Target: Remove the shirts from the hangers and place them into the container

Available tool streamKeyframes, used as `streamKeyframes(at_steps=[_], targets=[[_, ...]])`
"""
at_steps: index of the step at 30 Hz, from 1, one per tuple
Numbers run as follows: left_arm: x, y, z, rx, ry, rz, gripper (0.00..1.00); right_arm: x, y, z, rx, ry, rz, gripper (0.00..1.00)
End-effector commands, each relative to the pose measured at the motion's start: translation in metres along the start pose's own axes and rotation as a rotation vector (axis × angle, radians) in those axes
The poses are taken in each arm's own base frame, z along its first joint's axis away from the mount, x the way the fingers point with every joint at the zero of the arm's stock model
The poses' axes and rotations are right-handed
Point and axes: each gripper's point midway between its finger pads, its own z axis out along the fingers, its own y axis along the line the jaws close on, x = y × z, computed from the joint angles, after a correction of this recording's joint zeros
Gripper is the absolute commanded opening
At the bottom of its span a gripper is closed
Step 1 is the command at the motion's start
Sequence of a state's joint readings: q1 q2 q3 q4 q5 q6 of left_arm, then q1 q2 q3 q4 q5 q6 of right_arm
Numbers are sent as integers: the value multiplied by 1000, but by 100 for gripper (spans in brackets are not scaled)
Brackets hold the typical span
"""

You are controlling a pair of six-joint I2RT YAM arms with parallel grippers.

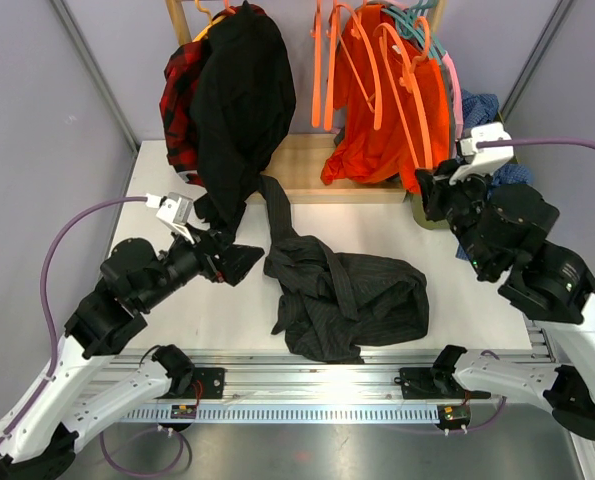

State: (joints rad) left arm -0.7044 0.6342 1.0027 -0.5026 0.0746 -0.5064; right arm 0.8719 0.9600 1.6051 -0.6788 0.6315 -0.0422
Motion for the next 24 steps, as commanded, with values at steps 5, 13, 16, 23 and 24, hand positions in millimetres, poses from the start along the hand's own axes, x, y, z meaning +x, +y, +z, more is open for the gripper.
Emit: streamKeyframes(at_steps=[5, 13, 16, 23, 24], targets=[[-6, -3, -7, 21, -43, 7, 99, -24, 15, 32, 0, -55, 4, 0], [-7, 0, -18, 7, -65, 9, 99, -19, -1, 90, -64, -4, 85, 0], [-6, 0, -19, 8, -62, 10, 99, -28, 8, 106, -148, -7, 128, 0], [-5, 4, -26, -9, -79, 7, 99, -38, 21, 122, -256, 5, 154, 0], [-4, 5, -25, -9, -78, 5, 99, -42, 23, 126, -265, 2, 160, 0]])
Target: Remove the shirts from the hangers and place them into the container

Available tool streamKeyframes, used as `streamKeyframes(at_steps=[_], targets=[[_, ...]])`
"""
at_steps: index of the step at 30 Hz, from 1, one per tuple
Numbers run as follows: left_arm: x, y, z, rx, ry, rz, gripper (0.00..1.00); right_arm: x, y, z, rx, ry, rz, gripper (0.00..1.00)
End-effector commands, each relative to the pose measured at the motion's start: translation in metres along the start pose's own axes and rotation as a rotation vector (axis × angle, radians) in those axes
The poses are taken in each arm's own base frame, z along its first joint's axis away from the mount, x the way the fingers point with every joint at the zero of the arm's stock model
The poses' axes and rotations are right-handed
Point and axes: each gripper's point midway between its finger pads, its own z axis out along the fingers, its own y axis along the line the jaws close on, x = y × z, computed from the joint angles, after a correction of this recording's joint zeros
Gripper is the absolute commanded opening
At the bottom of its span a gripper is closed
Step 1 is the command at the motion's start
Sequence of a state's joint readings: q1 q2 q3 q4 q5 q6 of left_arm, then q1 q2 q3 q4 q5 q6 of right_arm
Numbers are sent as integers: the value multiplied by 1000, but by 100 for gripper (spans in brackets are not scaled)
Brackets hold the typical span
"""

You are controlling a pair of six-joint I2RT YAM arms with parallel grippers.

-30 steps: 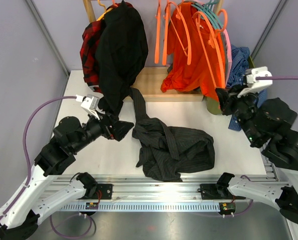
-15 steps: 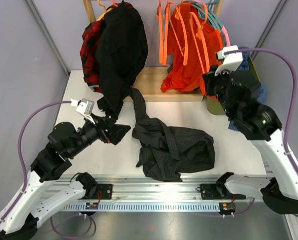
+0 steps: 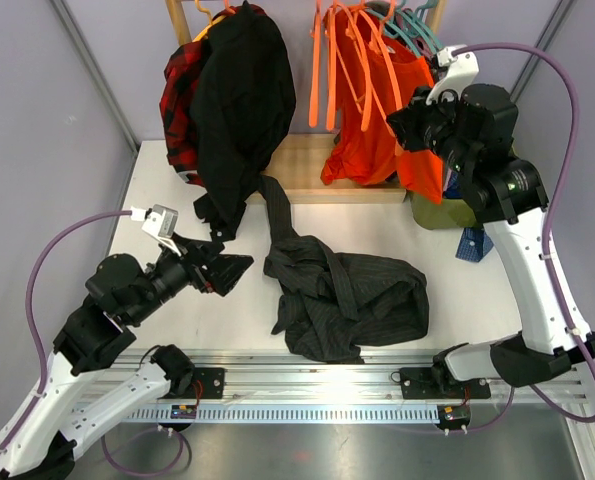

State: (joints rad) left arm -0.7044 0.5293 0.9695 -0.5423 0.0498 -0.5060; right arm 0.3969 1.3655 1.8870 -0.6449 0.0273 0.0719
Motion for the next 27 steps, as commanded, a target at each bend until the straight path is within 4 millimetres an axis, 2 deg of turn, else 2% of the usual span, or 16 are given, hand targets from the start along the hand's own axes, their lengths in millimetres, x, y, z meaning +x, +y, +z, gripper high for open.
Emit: streamKeyframes(at_steps=[1, 6, 8, 11, 14, 19, 21, 24, 27], targets=[[-6, 0, -1, -1, -35, 3, 99, -38, 28, -3, -161, -93, 29, 0], [-5, 2, -3, -6, -36, 5, 99, -45, 28, 16, -187, -86, 64, 0], [-5, 3, -5, -11, -37, 5, 99, -43, 28, 19, -192, -60, 69, 0], [-4, 6, -8, -26, -47, 2, 99, -40, 31, 9, -199, -46, 89, 0], [-2, 8, -7, -28, -44, 2, 99, -33, 25, -10, -166, -47, 97, 0], [0, 5, 2, -16, -24, 2, 99, -22, 9, -44, -81, -34, 73, 0], [1, 4, 8, -13, -10, 0, 99, -26, 7, -56, -71, -47, 57, 0], [1, 1, 14, 2, -2, -8, 99, -31, 8, -69, -76, -70, 46, 0], [1, -2, 17, 12, 1, -15, 99, -31, 10, -63, -92, -71, 41, 0]])
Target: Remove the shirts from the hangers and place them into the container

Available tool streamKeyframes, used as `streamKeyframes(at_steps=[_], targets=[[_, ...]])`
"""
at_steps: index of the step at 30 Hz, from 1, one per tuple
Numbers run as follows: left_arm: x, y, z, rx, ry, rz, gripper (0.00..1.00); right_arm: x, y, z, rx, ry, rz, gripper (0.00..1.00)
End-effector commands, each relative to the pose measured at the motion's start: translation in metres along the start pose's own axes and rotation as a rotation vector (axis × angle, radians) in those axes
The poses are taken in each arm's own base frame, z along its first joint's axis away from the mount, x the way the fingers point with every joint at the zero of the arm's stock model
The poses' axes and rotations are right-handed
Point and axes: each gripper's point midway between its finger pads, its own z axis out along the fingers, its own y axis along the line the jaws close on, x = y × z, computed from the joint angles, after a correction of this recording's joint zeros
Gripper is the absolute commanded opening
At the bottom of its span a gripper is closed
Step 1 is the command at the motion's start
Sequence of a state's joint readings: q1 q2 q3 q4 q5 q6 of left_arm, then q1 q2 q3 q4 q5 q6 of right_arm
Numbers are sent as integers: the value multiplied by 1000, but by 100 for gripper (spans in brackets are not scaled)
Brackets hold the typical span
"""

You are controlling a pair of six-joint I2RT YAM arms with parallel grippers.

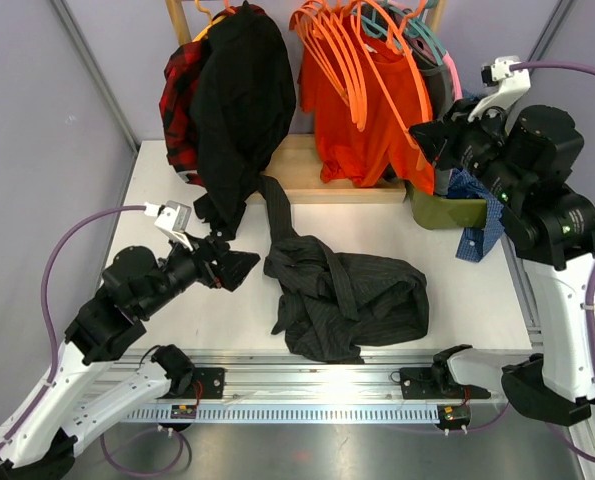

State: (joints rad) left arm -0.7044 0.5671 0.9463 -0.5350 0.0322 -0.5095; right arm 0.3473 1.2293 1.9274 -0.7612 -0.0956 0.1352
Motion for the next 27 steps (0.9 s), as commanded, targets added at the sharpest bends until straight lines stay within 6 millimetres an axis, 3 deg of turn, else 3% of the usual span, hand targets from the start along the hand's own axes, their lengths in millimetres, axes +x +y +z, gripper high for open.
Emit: streamKeyframes(at_steps=[1, 13, 18, 27], targets=[[-11, -13, 4, 55, -32, -9, 99, -4, 0, 10, -10, -20, -25, 0], [-11, -3, -11, 4, -55, -10, 99, -2, -13, 86, 6, -42, -28, 0], [-12, -2, -13, 0, -56, -8, 99, -7, -24, 101, 12, -44, -34, 0], [-12, -2, -11, -2, -53, -16, 99, -38, -13, 102, -50, -104, -57, 0]])
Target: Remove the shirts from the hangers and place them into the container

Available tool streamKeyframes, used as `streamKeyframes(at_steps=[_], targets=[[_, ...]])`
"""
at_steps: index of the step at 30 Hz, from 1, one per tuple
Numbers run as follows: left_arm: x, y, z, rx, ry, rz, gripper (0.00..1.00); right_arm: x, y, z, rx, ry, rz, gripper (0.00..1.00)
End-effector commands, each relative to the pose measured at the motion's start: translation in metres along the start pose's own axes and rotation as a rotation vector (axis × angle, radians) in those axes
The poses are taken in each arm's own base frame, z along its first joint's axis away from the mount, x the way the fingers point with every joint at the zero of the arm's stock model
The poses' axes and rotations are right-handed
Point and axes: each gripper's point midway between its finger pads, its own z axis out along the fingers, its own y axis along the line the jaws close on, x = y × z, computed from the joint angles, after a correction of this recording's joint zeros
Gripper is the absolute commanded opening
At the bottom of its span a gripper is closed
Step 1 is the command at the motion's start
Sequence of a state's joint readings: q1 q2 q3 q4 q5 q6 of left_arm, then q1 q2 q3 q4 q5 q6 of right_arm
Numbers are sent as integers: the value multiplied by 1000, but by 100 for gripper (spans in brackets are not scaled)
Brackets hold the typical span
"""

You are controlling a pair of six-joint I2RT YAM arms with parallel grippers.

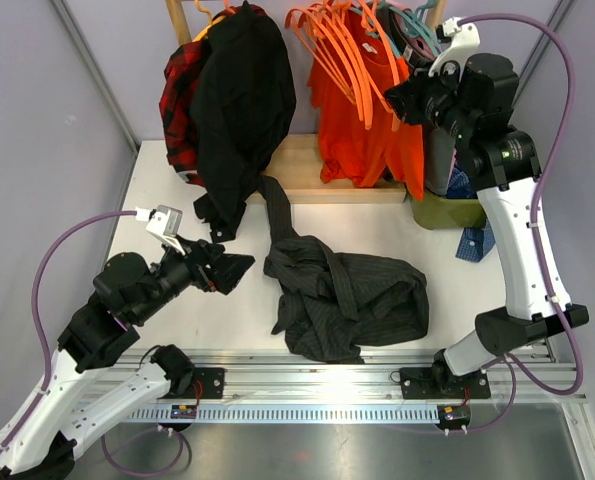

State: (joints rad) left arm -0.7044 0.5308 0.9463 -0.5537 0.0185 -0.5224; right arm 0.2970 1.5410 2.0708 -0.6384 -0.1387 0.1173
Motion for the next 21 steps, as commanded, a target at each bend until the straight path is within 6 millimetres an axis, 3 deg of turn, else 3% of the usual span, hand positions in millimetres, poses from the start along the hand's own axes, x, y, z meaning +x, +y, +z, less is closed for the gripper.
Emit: streamKeyframes(at_steps=[1, 5, 15, 21], targets=[[-10, -3, -1, 1, -33, -3, 99, -49, 13, -6, -62, -140, -51, 0], [-10, -3, 0, 0, -31, -2, 99, -47, 16, 13, -108, -113, -37, 0], [-11, 2, -6, -28, -41, -5, 99, -21, 15, 65, -157, -36, 29, 0], [-12, 3, -8, -30, -48, -5, 99, -15, 12, 57, -134, -35, 41, 0]])
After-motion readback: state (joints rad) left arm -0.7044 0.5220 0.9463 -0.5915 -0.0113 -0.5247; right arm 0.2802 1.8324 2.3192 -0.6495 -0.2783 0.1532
